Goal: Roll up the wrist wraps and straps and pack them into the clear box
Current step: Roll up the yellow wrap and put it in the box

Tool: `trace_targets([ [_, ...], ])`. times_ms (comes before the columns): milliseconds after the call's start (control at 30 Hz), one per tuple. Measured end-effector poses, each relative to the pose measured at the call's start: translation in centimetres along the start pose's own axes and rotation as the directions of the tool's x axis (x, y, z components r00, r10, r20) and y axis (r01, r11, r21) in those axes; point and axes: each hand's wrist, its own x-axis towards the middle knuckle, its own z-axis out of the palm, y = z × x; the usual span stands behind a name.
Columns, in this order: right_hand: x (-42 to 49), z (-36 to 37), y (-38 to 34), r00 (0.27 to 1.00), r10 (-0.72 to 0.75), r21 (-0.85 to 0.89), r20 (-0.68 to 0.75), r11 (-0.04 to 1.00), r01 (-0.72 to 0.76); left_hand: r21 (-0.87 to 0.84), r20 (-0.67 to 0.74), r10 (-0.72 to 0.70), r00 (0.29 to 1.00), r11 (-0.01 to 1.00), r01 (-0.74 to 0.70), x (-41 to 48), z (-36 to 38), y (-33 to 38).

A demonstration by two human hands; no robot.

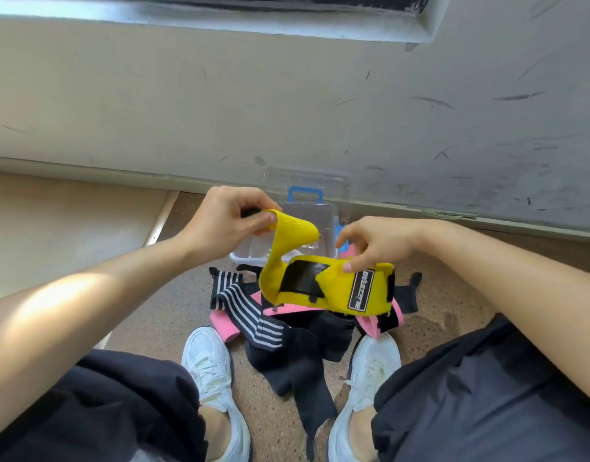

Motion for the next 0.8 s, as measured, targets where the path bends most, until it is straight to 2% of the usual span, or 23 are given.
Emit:
trace_targets([
  [33, 0.0, -0.2, 0.2, 0.999, 0.017, -0.015, 0.039, 1.000, -0.016, -0.031, -0.008, 0.011, 1.000, 0.999, -0.012, 0.2, -0.2, 0.3],
  [67, 0.0, -0.3, 0.3, 1.000, 0.003, 0.030, 0.013, 1.000, -0.003, -0.056, -0.010, 0.025, 1.000, 0.998, -0.026, 0.4, -0.3, 0.8],
  [100, 0.1, -0.4, 0.2, 0.998, -0.025, 0.157, -0.052, 0.987, 0.033, -0.061, -0.009, 0.041, 0.999, 0.997, -0.042, 0.5, -0.4, 1.1],
  [133, 0.1, -0.5, 0.0, 0.991, -0.050, 0.343, -0.123, 0.935, 0.090, -0.041, -0.001, 0.071, 0.998, 0.997, -0.070, 0.6, -0.5, 1.5],
  [167, 0.2, -0.6, -0.4, 0.983, -0.062, 0.533, -0.172, 0.833, 0.146, 0.005, 0.009, 0.114, 0.993, 0.993, -0.114, 0.7, -0.5, 1.9],
  [200, 0.3, -0.8, -0.9, 0.979, -0.066, 0.673, -0.194, 0.717, 0.182, 0.064, 0.014, 0.159, 0.987, 0.985, -0.160, 0.7, -0.5, 2.1],
  [233, 0.4, -0.9, -1.3, 0.973, -0.072, 0.734, -0.220, 0.644, 0.214, 0.114, 0.003, 0.201, 0.980, 0.973, -0.200, 0.7, -0.5, 2.3],
  [333, 0.3, -0.9, -2.0, 0.938, -0.089, 0.734, -0.335, 0.600, 0.319, 0.193, -0.035, 0.284, 0.958, 0.943, -0.272, 1.3, -1.2, 3.0],
  [400, 0.0, -1.1, -2.1, 0.928, -0.101, 0.776, -0.360, 0.520, 0.357, 0.156, 0.098, 0.261, 0.960, 0.949, -0.273, 1.8, -1.8, 3.7],
  [433, -0.2, -1.4, -2.1, 0.924, -0.119, 0.781, -0.362, 0.502, 0.371, 0.085, 0.202, 0.174, 0.964, 0.977, -0.194, 2.0, -2.2, 3.9],
  [500, -0.8, -2.0, -2.3, 0.917, -0.170, 0.746, -0.360, 0.537, 0.393, -0.092, 0.350, -0.027, 0.936, 0.994, 0.063, 2.4, -2.8, 4.1],
  [567, -1.2, -2.8, -2.7, 0.911, -0.220, 0.694, -0.348, 0.593, 0.409, -0.184, 0.375, -0.129, 0.918, 0.960, 0.210, 3.1, -2.8, 4.1],
  [700, -1.7, -3.8, -2.9, 0.918, -0.260, 0.616, -0.298, 0.682, 0.393, -0.163, 0.394, -0.170, 0.903, 0.954, 0.251, 4.4, -2.0, 4.9],
  [800, -1.6, -3.8, -2.8, 0.920, -0.186, 0.544, -0.346, 0.759, 0.358, -0.173, 0.384, -0.185, 0.905, 0.948, 0.267, 5.3, -1.8, 4.8],
])
